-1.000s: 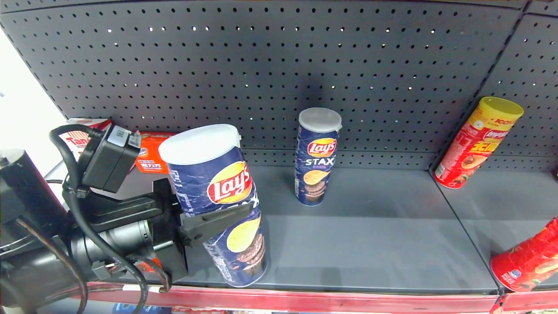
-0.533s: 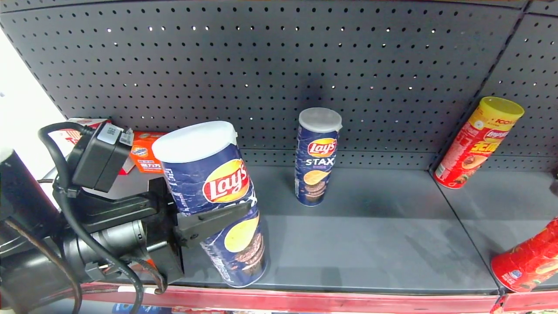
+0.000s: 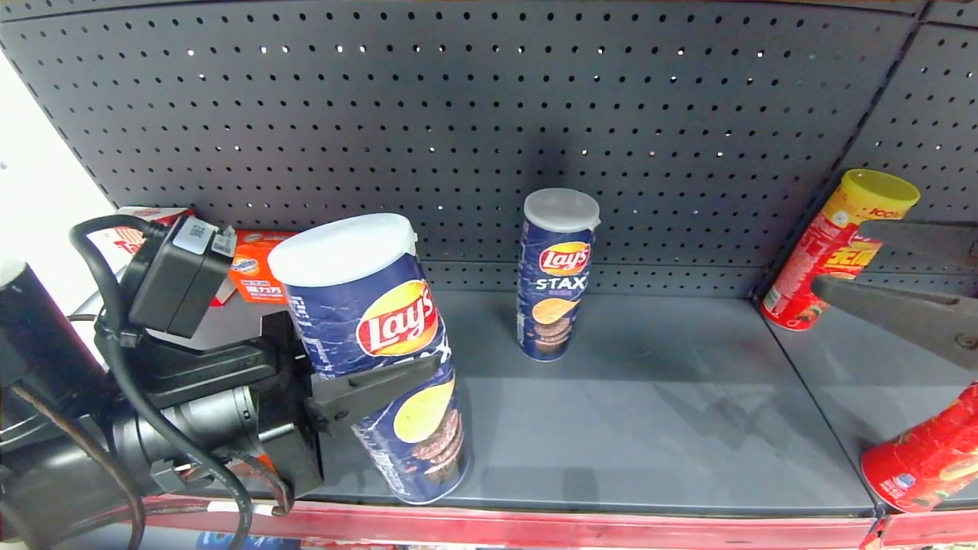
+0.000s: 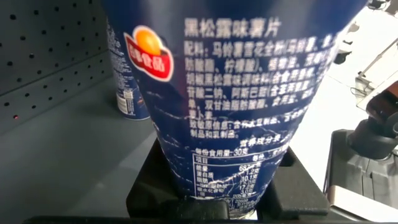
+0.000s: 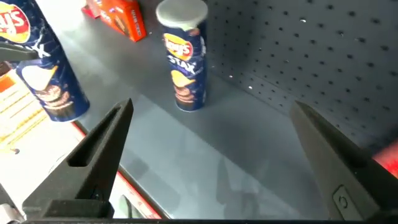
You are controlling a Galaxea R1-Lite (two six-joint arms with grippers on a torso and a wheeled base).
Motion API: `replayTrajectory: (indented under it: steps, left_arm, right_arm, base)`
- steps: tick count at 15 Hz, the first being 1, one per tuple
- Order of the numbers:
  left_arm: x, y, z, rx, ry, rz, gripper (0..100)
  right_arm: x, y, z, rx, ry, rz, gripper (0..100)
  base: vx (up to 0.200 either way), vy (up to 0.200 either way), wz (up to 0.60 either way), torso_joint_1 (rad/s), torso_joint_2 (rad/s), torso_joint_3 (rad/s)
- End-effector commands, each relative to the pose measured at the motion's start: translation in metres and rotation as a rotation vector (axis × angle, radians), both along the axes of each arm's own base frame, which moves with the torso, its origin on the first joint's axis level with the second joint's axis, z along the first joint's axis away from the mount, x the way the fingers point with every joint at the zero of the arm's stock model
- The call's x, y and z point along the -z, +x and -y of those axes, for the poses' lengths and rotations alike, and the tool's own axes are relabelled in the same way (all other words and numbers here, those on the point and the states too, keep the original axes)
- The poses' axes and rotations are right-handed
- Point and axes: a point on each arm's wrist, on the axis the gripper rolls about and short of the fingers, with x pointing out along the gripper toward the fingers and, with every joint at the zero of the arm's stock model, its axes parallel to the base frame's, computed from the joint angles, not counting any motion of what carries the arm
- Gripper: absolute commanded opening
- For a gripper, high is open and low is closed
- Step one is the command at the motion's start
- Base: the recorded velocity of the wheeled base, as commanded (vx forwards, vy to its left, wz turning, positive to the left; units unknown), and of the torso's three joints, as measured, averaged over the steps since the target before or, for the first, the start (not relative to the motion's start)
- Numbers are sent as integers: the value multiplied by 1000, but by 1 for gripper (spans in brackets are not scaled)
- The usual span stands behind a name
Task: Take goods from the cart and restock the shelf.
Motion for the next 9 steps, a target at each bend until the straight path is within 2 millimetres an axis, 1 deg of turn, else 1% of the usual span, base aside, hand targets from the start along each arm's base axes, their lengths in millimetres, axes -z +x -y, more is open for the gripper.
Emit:
replayTrajectory:
  steps: [1,3,5,7,8,9]
  left_arm:
    - [2,1,1,1,4,-7,0]
    - [2,2,1,-1,5,-10,0]
    - [4,4,2,-3,9,-18,0]
    - [5,5,2,-3,10,-22,0]
    - [5,5,2,-4,10,-22,0]
    - [5,5,2,-6,10,-25,0]
  right_arm:
    - [2,18,-11,-13,-17,-33,100]
    - [1,32,-19,-16,-26,-51,100]
    - [6,48,-28,-55,-46,-81,100]
    - [18,71,-39,-72,-80,-82,100]
    - [21,78,-43,-97,-76,-64,100]
    - [27,92,-49,-157,-68,-50,100]
  base:
    - [0,0,0,0,0,0]
    - [0,0,0,0,0,0]
    - [0,0,0,0,0,0]
    - [0,0,0,0,0,0]
    - [0,0,0,0,0,0]
    - [0,0,0,0,0,0]
